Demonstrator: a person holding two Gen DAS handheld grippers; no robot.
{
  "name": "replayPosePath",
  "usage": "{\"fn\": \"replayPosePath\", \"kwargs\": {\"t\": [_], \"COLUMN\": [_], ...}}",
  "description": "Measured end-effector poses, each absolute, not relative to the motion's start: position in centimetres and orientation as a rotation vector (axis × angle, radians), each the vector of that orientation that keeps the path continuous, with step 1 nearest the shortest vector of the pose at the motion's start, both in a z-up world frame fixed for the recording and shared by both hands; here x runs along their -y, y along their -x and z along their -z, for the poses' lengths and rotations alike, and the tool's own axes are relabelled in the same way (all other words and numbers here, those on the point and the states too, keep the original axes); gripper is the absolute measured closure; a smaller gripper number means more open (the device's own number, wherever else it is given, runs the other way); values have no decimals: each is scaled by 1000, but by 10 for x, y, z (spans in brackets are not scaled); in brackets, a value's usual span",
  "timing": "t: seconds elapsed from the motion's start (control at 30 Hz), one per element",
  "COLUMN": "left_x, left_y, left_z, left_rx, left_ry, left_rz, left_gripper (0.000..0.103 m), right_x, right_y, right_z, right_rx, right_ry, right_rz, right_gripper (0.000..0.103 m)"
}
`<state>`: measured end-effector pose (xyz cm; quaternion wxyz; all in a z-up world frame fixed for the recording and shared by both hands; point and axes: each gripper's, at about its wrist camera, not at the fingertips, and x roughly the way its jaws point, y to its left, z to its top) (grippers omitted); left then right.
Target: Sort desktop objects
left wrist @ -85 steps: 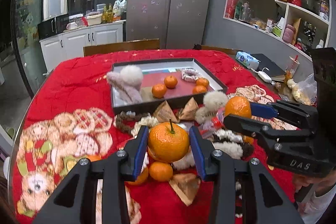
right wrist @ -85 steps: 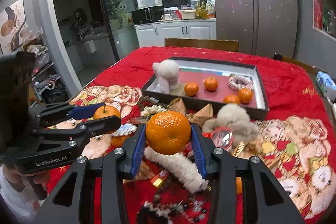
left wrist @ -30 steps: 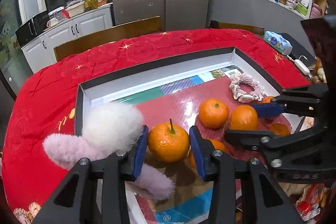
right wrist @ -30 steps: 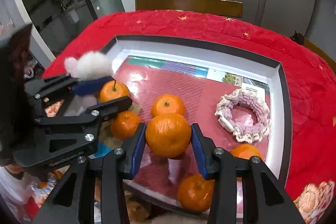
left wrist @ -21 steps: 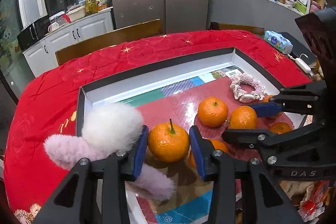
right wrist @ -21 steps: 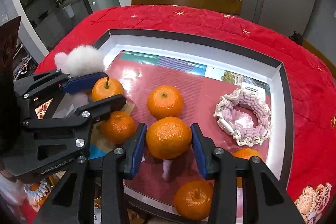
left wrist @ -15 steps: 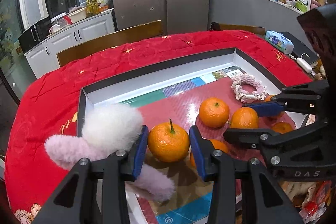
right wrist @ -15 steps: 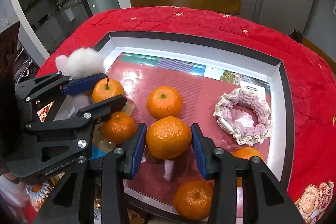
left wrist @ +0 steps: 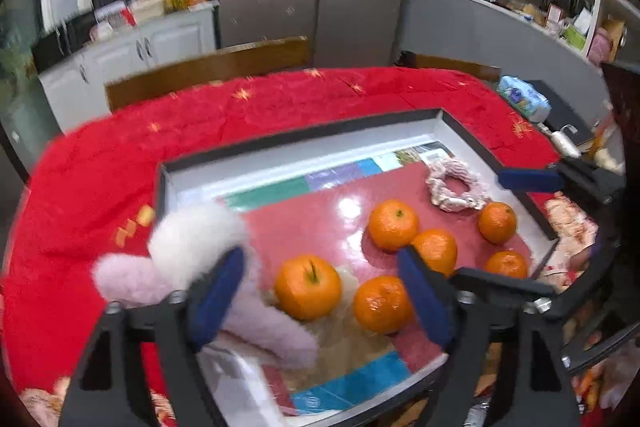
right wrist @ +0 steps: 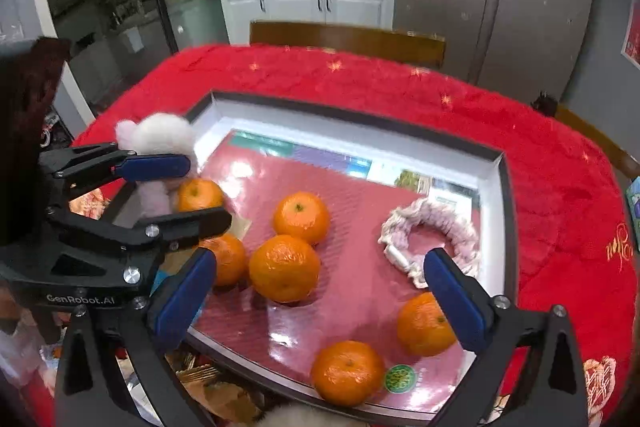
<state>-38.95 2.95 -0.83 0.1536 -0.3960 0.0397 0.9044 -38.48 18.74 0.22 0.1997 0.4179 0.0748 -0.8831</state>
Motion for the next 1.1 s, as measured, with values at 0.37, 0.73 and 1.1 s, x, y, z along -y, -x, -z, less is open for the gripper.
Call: {"fn": "replayPosePath", "kwargs": {"t": [0.37,0.73,1.1], "left_x": [-24,-19,-12], "left_y": [385,343,233], "left_z": [-12,-57,-139], "left_rx": [-156,-171,-208], "left_ry": [1060,904,668], "left_rz": [-2658,-2764,-2856], "left_gripper": [0,0,0], "right_x": [-198,-194,-191], "right_y": [377,352,270], "right_z": [-16,-49,-121], "right_rx": [-147,-128,-105], "right_ry": [-1135,-1050,-872], "right_rz": [2487,2525,2580], "right_gripper": [0,0,0]}}
